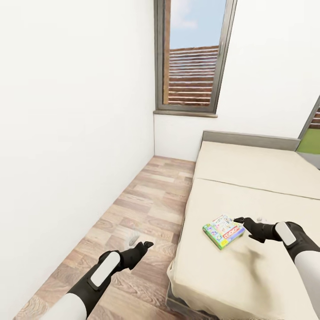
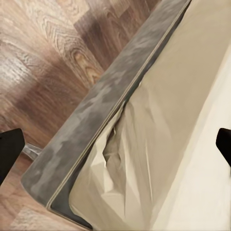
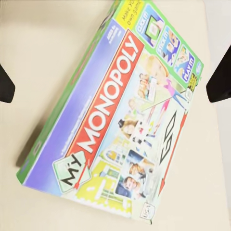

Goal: Put all the toys in the child's room - the three board games (two on the bed and one on the table), the two jigsaw puzzles on the table, and the tennis ball on the table - inside the toy box on the table in the child's room.

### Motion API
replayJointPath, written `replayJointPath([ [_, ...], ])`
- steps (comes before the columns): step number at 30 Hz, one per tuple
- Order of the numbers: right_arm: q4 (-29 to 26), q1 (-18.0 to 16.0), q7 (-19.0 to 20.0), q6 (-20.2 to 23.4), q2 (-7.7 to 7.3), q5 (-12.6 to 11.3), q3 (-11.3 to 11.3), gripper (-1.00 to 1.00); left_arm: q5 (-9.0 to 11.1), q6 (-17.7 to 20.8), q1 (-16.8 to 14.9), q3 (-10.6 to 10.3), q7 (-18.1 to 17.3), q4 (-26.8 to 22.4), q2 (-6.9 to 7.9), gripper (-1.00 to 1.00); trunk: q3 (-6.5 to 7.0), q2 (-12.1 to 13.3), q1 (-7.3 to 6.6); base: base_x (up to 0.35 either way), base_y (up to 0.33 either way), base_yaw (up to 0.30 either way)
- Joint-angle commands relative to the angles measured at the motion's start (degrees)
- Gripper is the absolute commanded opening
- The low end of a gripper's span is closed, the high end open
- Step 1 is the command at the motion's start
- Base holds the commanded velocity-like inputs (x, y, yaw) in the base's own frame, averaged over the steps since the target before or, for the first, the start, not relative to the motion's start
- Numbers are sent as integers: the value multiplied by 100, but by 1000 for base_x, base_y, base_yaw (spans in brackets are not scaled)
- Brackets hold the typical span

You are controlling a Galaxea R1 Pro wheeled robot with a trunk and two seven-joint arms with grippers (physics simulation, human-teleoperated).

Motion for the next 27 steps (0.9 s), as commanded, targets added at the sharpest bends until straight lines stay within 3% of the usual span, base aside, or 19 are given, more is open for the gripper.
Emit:
replayJointPath([
  [1, -2, -4, 32, 29, 4, 40, -37, 100, 60, 6, -3, -12, 49, -11, 2, 100, -24, -44, 22, 0, 0, 0],
  [10, -1, 6, 27, 17, 10, 40, -46, 100, 5, -28, 147, -41, 4, -9, 19, 100, -42, -84, 44, 0, 0, 0],
  [15, 19, 7, -22, 15, 10, 43, -49, 100, -55, -55, 294, -53, -396, -9, 42, 100, -42, -84, 44, 8, 0, 0],
  [16, 41, 8, -37, 14, 10, 46, -50, 100, -203, -66, 337, -54, -590, -8, 81, 100, -42, -84, 44, 207, 0, 0],
  [21, 53, 8, -49, 14, 10, 48, -51, 100, -340, -72, 354, -32, -684, -4, 101, 100, -42, -84, 44, 194, 0, 0],
  [27, 66, 7, -60, 14, 0, 49, -58, 100, -366, -74, 362, -14, -723, -2, 108, 100, -42, -84, 44, 55, 0, 0],
])
